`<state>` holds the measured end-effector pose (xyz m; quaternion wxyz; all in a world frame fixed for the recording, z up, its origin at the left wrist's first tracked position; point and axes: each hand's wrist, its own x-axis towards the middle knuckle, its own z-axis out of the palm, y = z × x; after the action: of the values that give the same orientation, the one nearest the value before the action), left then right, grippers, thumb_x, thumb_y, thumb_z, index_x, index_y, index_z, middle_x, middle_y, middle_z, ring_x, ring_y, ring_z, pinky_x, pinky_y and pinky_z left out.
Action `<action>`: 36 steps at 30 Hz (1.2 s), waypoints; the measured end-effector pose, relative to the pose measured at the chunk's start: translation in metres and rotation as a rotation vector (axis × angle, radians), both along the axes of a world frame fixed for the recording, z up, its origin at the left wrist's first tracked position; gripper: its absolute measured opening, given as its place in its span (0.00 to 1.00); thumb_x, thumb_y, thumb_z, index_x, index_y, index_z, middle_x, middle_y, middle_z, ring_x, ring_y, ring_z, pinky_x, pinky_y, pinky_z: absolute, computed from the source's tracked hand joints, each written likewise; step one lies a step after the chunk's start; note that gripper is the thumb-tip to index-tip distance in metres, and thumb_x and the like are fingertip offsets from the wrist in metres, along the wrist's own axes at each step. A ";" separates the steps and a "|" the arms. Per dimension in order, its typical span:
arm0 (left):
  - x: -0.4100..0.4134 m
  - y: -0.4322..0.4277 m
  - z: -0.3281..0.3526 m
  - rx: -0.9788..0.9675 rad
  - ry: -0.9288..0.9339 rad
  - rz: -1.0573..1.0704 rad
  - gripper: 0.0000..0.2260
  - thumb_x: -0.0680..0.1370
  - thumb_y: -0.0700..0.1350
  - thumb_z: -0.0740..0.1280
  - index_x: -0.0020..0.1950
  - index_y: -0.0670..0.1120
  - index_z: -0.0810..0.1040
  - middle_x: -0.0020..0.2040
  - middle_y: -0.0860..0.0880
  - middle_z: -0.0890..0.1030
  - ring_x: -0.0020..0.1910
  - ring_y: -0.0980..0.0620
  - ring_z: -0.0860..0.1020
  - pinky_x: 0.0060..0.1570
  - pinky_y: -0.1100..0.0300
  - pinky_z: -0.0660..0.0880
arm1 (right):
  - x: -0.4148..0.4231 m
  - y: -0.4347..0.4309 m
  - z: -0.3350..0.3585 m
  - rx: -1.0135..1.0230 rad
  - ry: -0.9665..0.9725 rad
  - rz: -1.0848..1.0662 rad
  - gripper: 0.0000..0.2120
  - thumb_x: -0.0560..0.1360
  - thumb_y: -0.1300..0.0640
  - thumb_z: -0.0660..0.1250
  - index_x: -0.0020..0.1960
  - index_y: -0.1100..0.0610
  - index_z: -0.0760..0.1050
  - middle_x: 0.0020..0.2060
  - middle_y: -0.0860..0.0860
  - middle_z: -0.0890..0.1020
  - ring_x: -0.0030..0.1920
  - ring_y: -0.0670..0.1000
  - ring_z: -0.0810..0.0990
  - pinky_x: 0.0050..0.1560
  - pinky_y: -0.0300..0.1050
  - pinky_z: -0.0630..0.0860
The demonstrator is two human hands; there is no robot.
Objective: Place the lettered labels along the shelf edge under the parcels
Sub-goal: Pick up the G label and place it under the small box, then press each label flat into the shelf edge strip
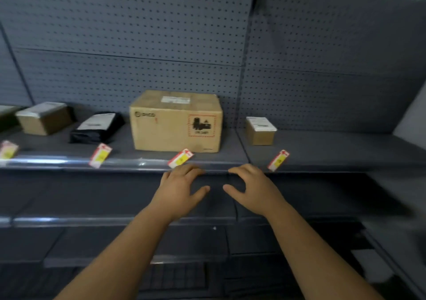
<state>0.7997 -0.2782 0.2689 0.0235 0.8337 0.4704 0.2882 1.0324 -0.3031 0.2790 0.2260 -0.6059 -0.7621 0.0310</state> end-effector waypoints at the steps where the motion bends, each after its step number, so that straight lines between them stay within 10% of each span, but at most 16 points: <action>1: -0.025 -0.008 0.000 -0.003 0.004 0.025 0.27 0.71 0.66 0.54 0.65 0.56 0.71 0.66 0.56 0.70 0.66 0.53 0.66 0.64 0.52 0.60 | -0.025 -0.004 -0.001 0.009 0.003 0.024 0.28 0.74 0.34 0.60 0.69 0.48 0.69 0.63 0.45 0.71 0.64 0.47 0.69 0.61 0.47 0.72; 36: -0.693 -0.077 0.006 0.069 0.003 0.991 0.23 0.74 0.64 0.57 0.65 0.55 0.71 0.66 0.57 0.71 0.66 0.54 0.66 0.64 0.51 0.62 | -0.770 0.109 0.006 0.003 0.179 0.955 0.25 0.74 0.37 0.62 0.68 0.45 0.70 0.63 0.42 0.69 0.64 0.45 0.69 0.62 0.47 0.71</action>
<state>0.1072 -0.3556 0.2752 -0.1447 0.5105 0.8005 0.2787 0.2622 -0.1944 0.2849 0.2521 -0.1832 -0.9326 0.1823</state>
